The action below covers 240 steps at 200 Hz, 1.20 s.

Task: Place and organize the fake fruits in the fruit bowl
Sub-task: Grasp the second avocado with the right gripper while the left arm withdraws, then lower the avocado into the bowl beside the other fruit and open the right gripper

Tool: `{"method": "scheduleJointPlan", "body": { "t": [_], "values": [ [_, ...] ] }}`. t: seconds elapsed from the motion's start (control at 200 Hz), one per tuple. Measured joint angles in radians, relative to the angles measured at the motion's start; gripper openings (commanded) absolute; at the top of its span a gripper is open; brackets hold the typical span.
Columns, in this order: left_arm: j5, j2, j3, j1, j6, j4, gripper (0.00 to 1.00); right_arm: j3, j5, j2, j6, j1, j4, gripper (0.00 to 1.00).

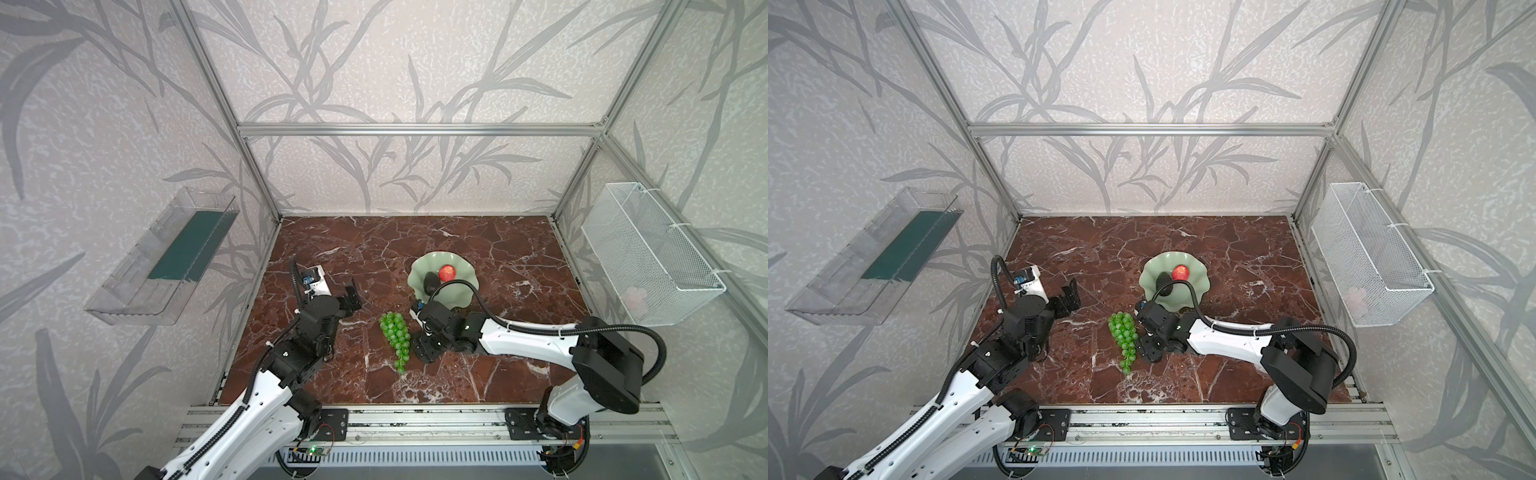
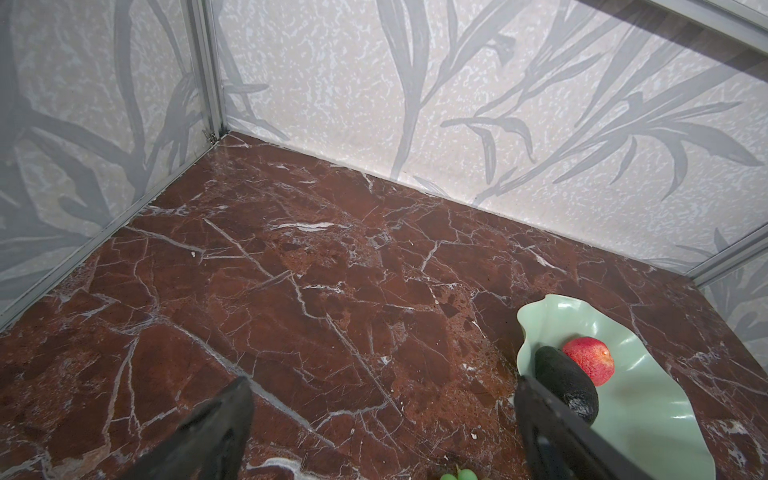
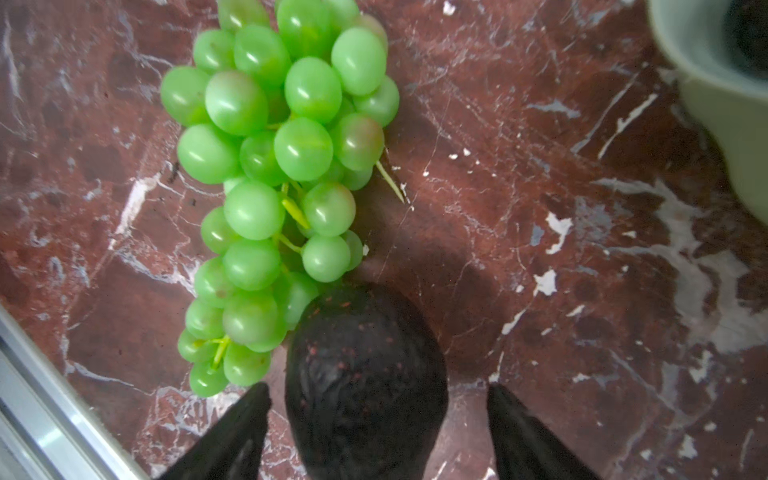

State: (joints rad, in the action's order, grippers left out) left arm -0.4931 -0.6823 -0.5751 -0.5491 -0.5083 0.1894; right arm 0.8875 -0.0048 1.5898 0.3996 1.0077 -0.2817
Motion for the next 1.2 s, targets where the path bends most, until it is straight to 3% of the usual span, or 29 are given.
{"method": "scheduleJointPlan", "body": {
  "t": [0.16, 0.34, 0.605, 0.73, 0.895, 1.2],
  "values": [
    [0.000, 0.000, 0.000, 0.001, 0.000, 0.006, 0.98, 0.000, 0.020, 0.007, 0.014, 0.003, 0.002, 0.55],
    [-0.004, 0.000, 0.000, 0.004, 0.000, 0.013, 0.98, 0.000, 0.052, -0.024, 0.022, 0.003, -0.027, 0.50],
    [-0.016, 0.000, 0.000, 0.008, 0.001, 0.019, 0.98, 0.000, 0.172, -0.372, 0.008, -0.004, -0.187, 0.50],
    [-0.021, 0.000, 0.000, 0.011, 0.001, 0.016, 0.98, 0.004, 0.206, -0.473, -0.035, -0.101, -0.200, 0.50],
    [-0.020, -0.005, 0.000, 0.014, 0.000, 0.019, 0.98, 0.024, 0.206, -0.378, -0.120, -0.277, -0.163, 0.50],
    [-0.019, 0.034, 0.002, 0.015, -0.028, 0.043, 0.98, 0.190, 0.179, -0.084, -0.241, -0.402, -0.077, 0.49]
  ]
}}
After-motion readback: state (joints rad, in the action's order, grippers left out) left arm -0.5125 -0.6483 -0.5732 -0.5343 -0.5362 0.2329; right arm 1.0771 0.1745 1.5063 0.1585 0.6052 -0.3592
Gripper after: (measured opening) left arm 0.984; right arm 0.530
